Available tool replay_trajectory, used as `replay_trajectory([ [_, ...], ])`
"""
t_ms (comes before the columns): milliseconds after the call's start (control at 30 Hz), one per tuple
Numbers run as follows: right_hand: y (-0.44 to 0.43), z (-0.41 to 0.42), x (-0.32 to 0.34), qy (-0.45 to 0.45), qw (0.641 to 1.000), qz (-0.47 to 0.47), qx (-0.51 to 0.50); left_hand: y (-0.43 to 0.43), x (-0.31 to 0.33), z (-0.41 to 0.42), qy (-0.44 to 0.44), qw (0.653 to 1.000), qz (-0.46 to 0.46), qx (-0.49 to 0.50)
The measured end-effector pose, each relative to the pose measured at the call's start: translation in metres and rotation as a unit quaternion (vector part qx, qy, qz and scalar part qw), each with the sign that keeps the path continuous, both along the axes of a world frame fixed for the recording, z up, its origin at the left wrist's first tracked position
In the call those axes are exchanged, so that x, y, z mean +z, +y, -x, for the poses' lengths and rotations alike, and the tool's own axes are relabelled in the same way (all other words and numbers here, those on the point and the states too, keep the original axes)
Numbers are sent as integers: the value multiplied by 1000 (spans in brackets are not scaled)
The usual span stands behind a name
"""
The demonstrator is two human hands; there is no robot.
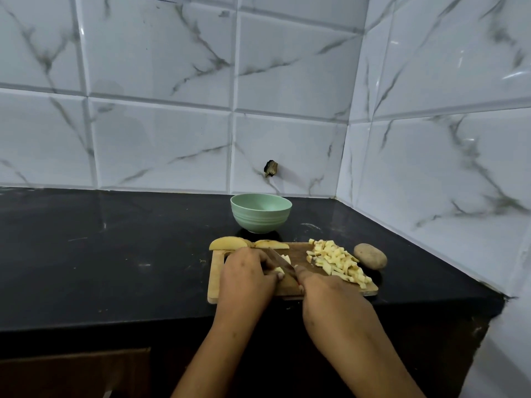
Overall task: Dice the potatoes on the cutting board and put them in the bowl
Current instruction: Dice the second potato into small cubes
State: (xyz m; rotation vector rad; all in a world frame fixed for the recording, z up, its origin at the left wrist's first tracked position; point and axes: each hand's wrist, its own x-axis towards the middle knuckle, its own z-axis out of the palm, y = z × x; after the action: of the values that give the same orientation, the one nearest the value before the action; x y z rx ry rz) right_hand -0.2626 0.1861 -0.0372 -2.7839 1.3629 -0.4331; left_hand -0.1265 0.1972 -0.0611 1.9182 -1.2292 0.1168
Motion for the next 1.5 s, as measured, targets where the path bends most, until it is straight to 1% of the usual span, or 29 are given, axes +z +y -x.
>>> replay_trajectory([
  [100, 10, 6, 0, 0, 1000, 3, 7, -1, 0, -2, -1, 1000, -5, -15],
  [233, 12, 2, -2, 35, 999, -9, -8, -2, -3, -4, -11, 1000, 5, -23],
  [333, 8, -7, -9, 41, 999, 1, 0, -2, -1, -3, -12, 1000, 4, -20],
  [500, -1, -21, -13, 21, 1000, 21, 4, 1, 2, -1, -5, 1000, 1, -10],
  [600, -3, -14, -8, 5, 1000, 11, 0, 3, 2, 1, -2, 1000, 18, 4],
  [700, 5, -4, -5, -6, 1000, 14, 2, 2, 0, 1, -13, 1000, 13, 13],
  [900, 13, 0, -2, 36, 999, -33, -4, 0, 2, -3, -8, 1000, -7, -21],
  [967, 10, -3, -3, 51, 998, -34, -1, 0, 2, -4, -1, 1000, -12, -25],
  [1067, 6, -11, -8, 37, 999, 4, 12, 0, 1, -4, 6, 1000, -12, -15],
  [1167, 2, -18, -11, 23, 999, 30, 11, 4, 1, -1, 9, 1000, 11, 10],
  [1267, -1, -17, -8, 10, 1000, 22, 14, 6, -1, 0, 10, 999, 30, 18],
  [1367, 5, -4, -5, -8, 1000, 3, 14, 7, 0, -1, 11, 1000, 14, 13],
  [1500, 19, 8, -4, -11, 1000, 12, 19, 4, 1, -4, 24, 1000, 1, -1],
])
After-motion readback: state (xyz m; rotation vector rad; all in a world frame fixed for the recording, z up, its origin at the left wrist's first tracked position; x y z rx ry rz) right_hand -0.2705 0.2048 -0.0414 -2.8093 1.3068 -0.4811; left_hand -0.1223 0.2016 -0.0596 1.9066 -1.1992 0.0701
